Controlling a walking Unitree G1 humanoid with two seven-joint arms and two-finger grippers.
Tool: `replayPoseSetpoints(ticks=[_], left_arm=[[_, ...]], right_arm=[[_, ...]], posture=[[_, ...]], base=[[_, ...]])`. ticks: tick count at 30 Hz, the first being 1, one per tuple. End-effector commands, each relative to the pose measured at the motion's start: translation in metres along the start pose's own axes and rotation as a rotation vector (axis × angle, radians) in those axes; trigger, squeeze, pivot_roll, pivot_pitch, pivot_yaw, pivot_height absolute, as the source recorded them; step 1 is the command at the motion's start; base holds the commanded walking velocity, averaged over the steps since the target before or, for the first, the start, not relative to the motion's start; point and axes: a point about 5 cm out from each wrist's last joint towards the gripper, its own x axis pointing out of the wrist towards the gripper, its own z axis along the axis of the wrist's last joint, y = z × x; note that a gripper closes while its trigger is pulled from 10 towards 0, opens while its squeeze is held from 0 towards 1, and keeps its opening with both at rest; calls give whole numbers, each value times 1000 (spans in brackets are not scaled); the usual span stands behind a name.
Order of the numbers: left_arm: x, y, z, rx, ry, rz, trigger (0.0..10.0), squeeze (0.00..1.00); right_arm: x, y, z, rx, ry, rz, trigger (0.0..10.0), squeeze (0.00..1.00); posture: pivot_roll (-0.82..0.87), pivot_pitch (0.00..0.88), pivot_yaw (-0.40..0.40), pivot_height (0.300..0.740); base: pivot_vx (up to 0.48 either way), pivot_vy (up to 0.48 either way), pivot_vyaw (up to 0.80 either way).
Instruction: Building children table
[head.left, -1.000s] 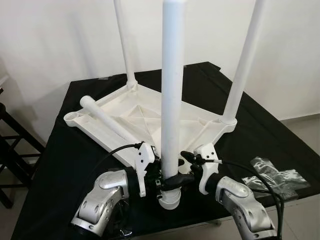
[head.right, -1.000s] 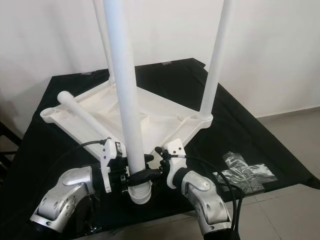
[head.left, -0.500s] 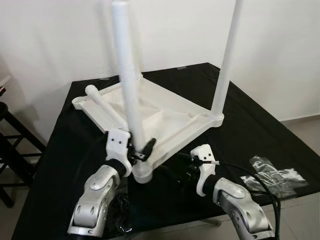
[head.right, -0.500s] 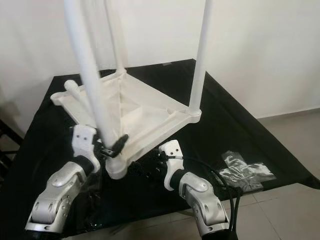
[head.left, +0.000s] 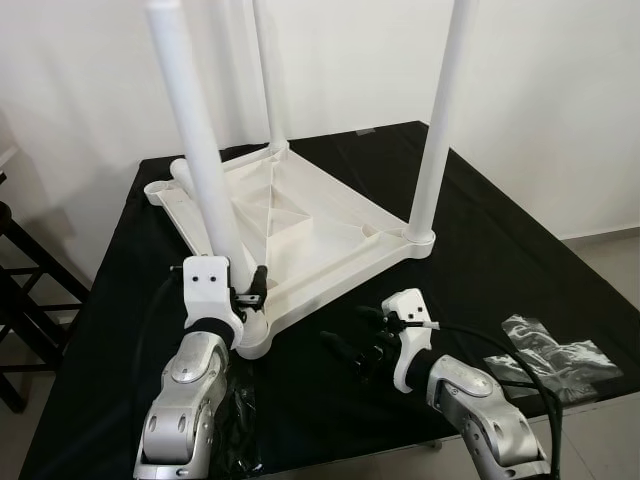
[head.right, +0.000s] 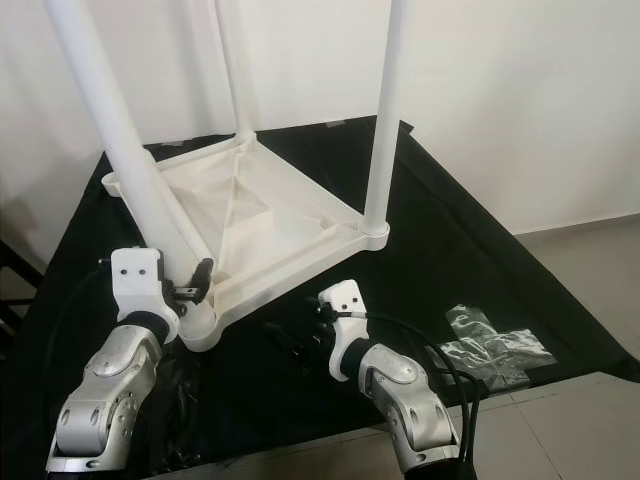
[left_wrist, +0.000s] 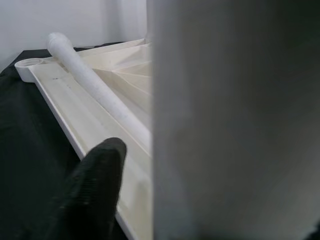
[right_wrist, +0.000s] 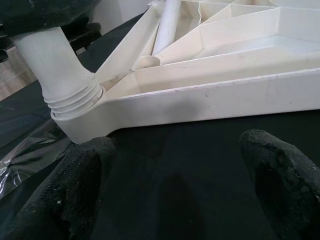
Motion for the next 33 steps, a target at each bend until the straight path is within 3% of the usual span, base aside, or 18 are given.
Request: replayPoseSetpoints(ticks=[1, 7, 9, 11, 12, 13, 14, 15, 16, 18, 19, 23, 31, 32, 33], left_arm=[[-1, 9, -6, -10, 28, 80, 0, 0], [-3, 10, -7, -15, 28, 87, 0, 0], [-3, 6, -3, -25, -7, 35, 0, 0], [-4, -9, 5, -23, -77, -144, 0, 0], [-4, -9, 5, -23, -77, -144, 0, 0], [-10, -24, 11, -26, -129, -336, 0, 0], [-24, -40, 15, -68, -151, -609, 0, 0], [-37, -49, 17, -103, -161, -789, 0, 0], [-37, -49, 17, -103, -161, -789, 0, 0], [-62, -58, 11, -98, -85, -1154, 0, 0], [-67, -58, 6, -82, -43, -1235, 0, 0], [-62, -61, -3, -40, 16, -1345, 0, 0], [-50, -72, -9, -7, -4, -1386, 0, 0], [-47, -74, -9, 0, -13, -1349, 1529, 0], [-47, -74, -9, 0, -13, -1349, 1529, 0]], right_arm=[[1, 1, -3, 15, 12, 12, 10000, 0], [0, 1, -3, 18, 12, 12, 10000, 0], [0, 1, -3, 21, 12, 13, 10000, 0], [0, 2, -3, 24, 12, 15, 10000, 0], [0, 2, -3, 24, 12, 15, 10000, 0], [0, 2, -3, 24, 11, 15, 10000, 0], [0, 2, -3, 27, 10, 16, 10000, 0], [1, 2, -3, 29, 9, 16, 10000, 0], [1, 2, -3, 29, 9, 16, 10000, 0], [1, 3, -3, 32, 8, 17, 10000, 0], [1, 2, -3, 33, 7, 17, 10000, 0], [2, 3, -3, 36, 7, 18, 10000, 0], [1, 2, -2, 32, 6, 15, 10000, 0], [1, 2, -2, 31, 6, 15, 10000, 0], [1, 2, -2, 31, 6, 15, 10000, 0]], posture=[[-124, 0, 42, 740], [-122, 0, 43, 740], [-120, 0, 42, 740], [-120, 0, 42, 740], [-120, 0, 42, 740], [-120, 0, 42, 740], [-122, 0, 40, 740], [-122, 0, 40, 740], [-122, 0, 40, 740], [-110, 0, 31, 740], [-110, 0, 31, 740], [-109, 0, 31, 740], [-135, 0, 38, 740], [-133, 0, 35, 740], [-133, 0, 35, 740]], base=[[0, 0, 0], [0, 0, 0], [0, 0, 0], [0, 0, 0], [0, 0, 0], [0, 0, 0], [0, 0, 0], [0, 0, 0], [0, 0, 0], [0, 0, 0], [0, 0, 0], [0, 0, 0], [0, 0, 0], [0, 0, 0], [0, 0, 0]])
